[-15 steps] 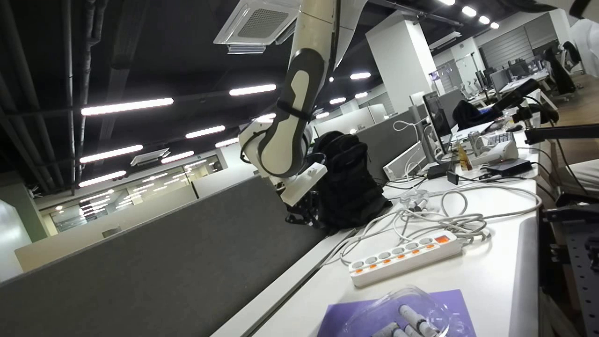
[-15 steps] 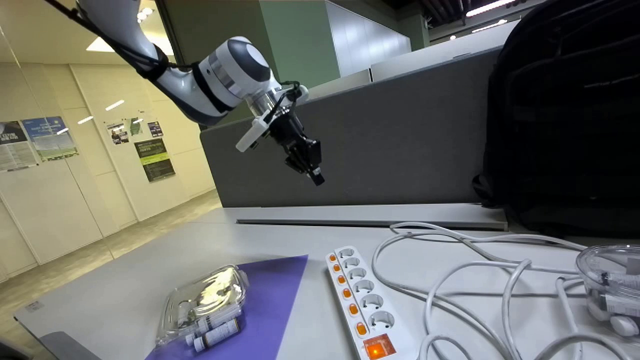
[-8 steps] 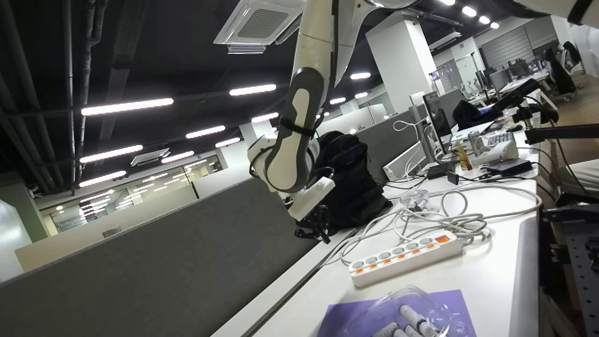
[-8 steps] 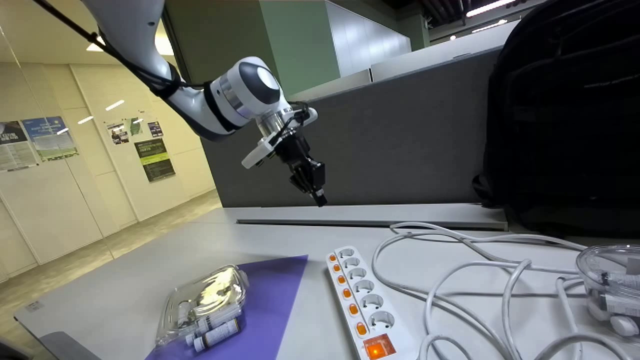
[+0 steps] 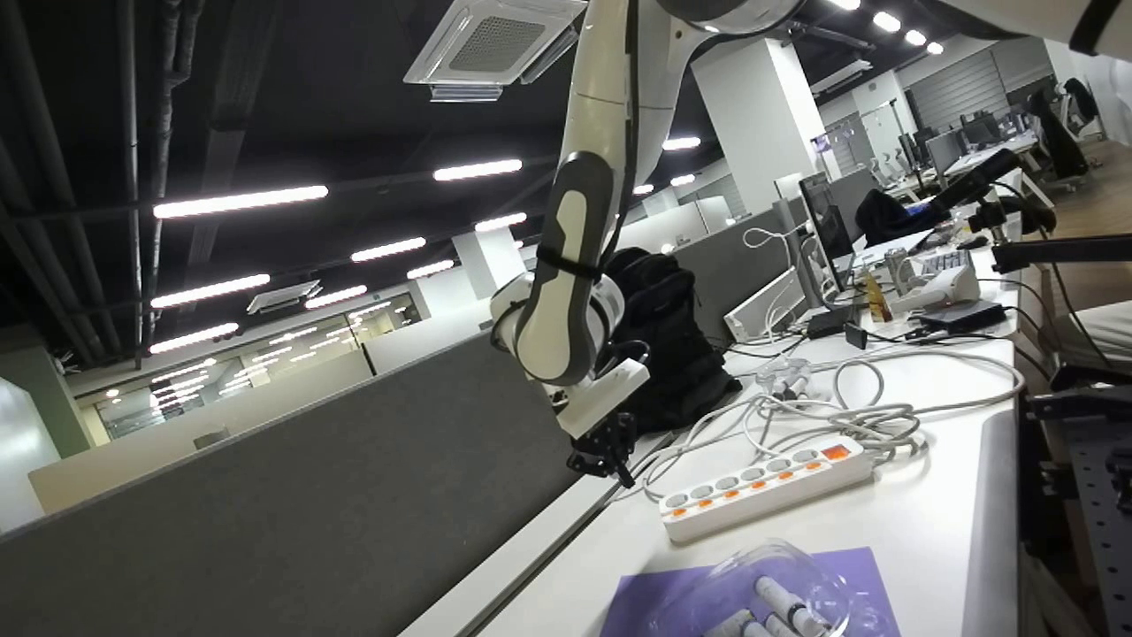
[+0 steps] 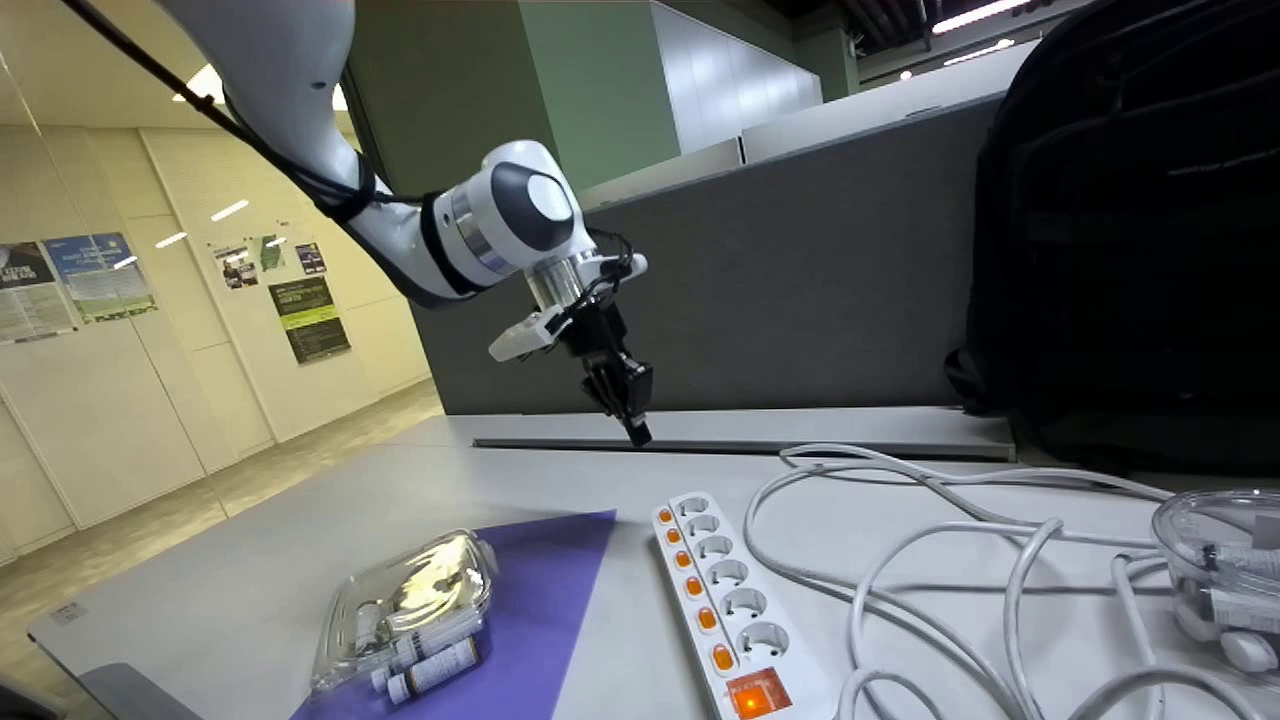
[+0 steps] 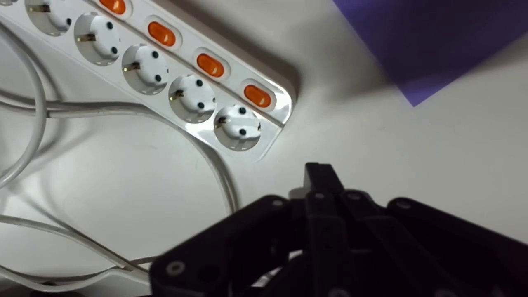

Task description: Turn on the last switch to the left

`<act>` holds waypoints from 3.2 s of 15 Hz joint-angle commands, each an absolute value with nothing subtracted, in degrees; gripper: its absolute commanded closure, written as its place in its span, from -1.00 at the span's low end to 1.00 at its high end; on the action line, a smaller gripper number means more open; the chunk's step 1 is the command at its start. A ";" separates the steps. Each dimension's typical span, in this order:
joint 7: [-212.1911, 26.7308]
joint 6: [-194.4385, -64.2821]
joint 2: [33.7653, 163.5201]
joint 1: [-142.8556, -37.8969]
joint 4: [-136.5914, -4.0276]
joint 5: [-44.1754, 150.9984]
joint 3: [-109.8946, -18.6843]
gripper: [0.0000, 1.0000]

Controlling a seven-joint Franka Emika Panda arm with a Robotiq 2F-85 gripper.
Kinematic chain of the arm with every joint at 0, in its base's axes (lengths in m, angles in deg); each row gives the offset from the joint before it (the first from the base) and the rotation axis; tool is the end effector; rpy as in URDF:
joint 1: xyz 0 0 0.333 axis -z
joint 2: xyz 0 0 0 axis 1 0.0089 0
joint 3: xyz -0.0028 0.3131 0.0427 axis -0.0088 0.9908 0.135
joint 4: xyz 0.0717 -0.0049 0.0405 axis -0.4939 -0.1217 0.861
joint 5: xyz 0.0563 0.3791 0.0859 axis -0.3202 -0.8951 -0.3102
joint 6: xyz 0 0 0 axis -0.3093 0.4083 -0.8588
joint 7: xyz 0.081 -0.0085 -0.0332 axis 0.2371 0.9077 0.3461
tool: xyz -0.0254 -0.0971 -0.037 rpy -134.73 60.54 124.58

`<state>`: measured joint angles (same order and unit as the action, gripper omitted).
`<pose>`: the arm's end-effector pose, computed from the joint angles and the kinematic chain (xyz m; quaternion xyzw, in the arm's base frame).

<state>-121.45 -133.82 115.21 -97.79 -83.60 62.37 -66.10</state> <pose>0.6445 0.0316 0.2141 0.9790 -0.1803 0.0317 0.0900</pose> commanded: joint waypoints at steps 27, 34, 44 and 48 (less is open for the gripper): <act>-116.18 -147.43 117.48 -96.46 -92.56 49.12 -68.00 1.00; -116.88 -153.68 115.21 -97.62 -97.39 47.98 -69.19 1.00; -117.58 -156.62 110.65 -99.80 -101.19 46.92 -71.30 1.00; -115.78 -154.07 111.43 -96.17 -99.90 41.98 -68.10 1.00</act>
<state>-116.40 -156.21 112.42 -98.81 -99.52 45.16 -70.40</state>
